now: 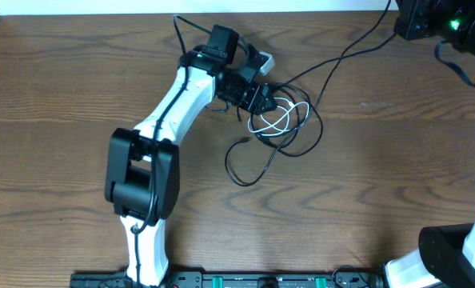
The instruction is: Untangle cables
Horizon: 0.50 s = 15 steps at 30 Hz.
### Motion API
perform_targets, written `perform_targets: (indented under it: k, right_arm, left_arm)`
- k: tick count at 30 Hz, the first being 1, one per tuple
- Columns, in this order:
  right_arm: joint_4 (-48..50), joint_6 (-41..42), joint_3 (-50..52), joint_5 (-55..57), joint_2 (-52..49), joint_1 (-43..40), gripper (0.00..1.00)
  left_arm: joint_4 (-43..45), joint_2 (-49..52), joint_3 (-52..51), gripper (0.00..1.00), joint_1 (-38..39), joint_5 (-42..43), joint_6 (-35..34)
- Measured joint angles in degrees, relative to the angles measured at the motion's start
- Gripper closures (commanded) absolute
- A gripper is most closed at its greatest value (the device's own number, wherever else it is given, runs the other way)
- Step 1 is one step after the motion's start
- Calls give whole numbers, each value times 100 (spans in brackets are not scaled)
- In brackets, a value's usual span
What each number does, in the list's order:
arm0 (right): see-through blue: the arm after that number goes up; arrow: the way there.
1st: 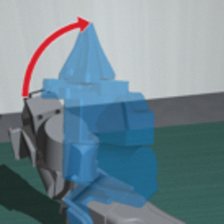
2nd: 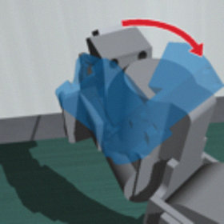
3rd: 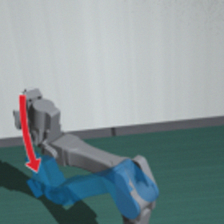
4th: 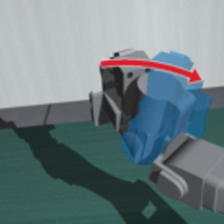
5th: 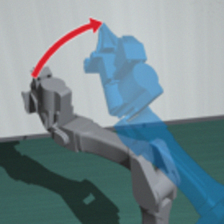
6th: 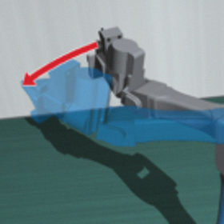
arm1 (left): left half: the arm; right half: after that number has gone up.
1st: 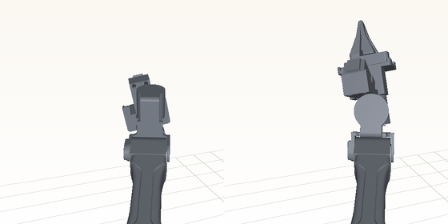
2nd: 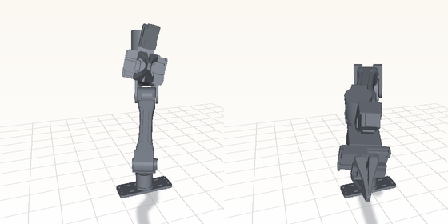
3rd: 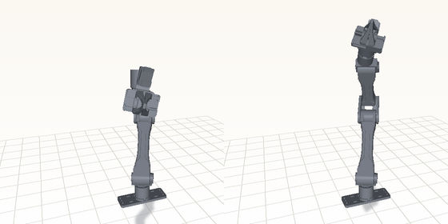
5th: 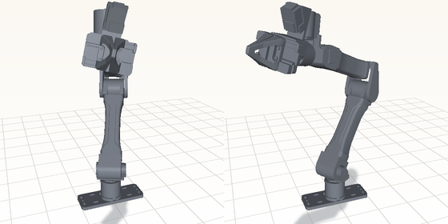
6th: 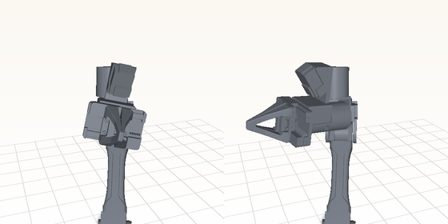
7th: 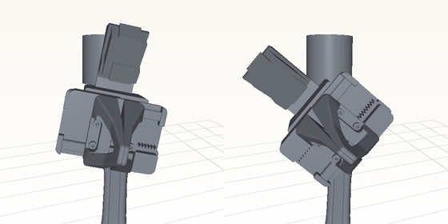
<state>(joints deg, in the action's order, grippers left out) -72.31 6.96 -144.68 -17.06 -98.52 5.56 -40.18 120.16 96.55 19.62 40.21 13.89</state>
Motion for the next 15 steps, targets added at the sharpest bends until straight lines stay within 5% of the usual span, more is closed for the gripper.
perform_targets:
  k: [1, 3, 15]
  right_arm:
    - [-24, 0, 0, -2, 0, 2, 99]
    - [-90, 0, 0, -4, 0, 0, 99]
    - [-192, 17, 573, -9, -11, -120, 99]
  left_arm:
    - [13, 37, -2, 86, 0, -15, -15]
    - [15, 63, -9, 92, 0, -90, -31]
    - [-168, -1001, -11, 93, -525, -767, -505]
